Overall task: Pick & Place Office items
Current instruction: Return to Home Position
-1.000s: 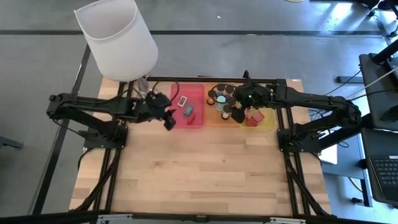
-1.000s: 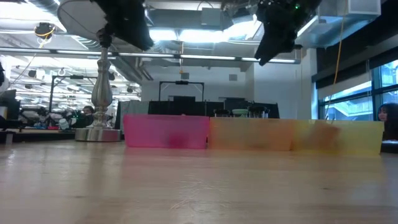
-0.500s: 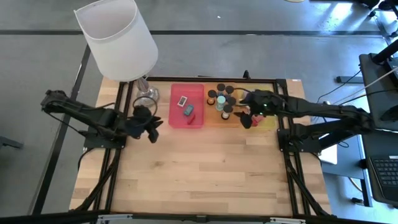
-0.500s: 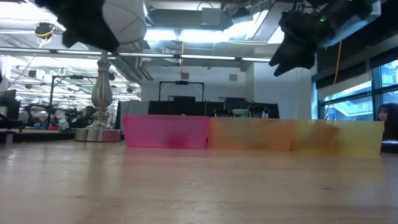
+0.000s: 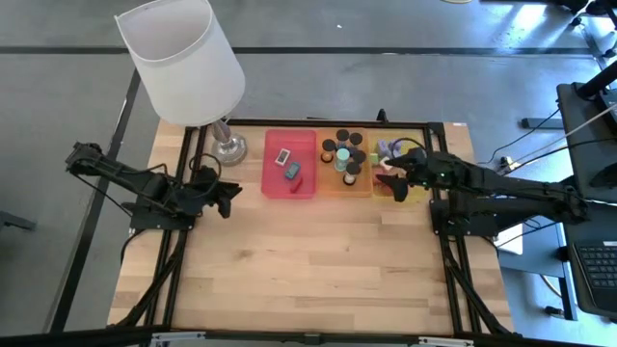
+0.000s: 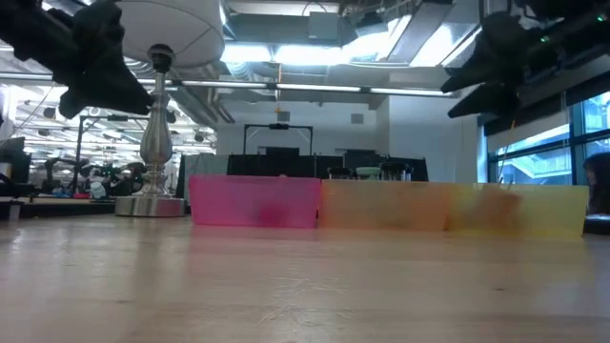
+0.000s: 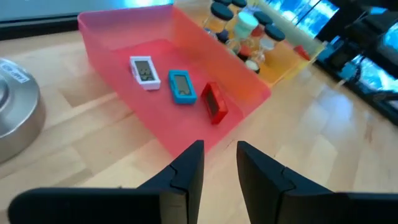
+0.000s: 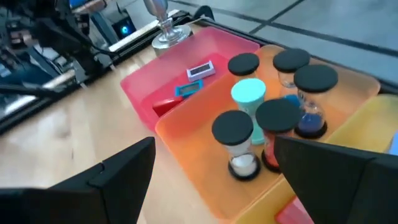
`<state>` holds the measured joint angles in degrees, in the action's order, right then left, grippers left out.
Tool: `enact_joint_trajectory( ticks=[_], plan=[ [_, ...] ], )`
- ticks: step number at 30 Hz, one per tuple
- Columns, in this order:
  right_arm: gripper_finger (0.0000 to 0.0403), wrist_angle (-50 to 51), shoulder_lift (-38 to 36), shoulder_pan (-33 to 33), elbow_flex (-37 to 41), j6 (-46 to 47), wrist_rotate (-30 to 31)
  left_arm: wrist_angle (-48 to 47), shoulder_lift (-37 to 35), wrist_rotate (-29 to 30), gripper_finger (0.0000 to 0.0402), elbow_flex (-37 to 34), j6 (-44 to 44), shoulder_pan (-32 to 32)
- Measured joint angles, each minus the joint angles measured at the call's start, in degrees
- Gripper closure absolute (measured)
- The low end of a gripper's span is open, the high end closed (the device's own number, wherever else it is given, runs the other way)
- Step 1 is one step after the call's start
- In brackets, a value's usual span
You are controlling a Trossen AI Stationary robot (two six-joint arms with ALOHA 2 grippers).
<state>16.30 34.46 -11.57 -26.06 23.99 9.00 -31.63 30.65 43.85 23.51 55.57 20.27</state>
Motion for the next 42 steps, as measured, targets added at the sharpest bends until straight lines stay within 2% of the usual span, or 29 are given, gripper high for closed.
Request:
enact_joint_trajectory(
  ticks=[5,18,25,31,35,37,40,42],
  plan=[
    [0.0072,-0.55,-5.91,0.2,4.22,4.72,-0.88,3.68,-3.85,0.03,0.0311,-3.24,-2.6,0.0],
    [0.0072,-5.58,-18.82,0.48,14.37,10.12,2.16,3.58,-7.48,-0.23,0.0311,-5.34,-2.89,0.0],
    [0.0072,-9.9,-21.58,0.52,19.7,13.06,2.57,3.59,-7.52,-1.4,0.0311,-5.34,-2.99,0.0],
    [0.0072,-18.54,-21.84,0.52,25.11,14.59,2.54,3.59,-7.49,-1.45,0.0311,-5.34,-2.91,0.0],
    [0.0072,-19.0,-21.82,0.53,25.25,14.14,2.57,3.75,-7.49,-1.49,0.0311,-5.34,-2.44,0.0],
    [0.0072,-18.89,-21.8,0.54,25.24,13.71,2.56,5.88,-7.4,-3.35,0.0311,-5.34,-2.26,-0.02],
    [0.0072,-18.83,-21.45,0.53,25.24,12.69,2.56,12.44,-6.43,-11.02,0.0315,-5.34,-4.25,0.0],
    [0.0072,-18.83,-21.28,0.52,25.24,11.6,2.55,16.31,-4.68,-13.46,0.0321,-5.34,-6.2,0.0]
  ],
)
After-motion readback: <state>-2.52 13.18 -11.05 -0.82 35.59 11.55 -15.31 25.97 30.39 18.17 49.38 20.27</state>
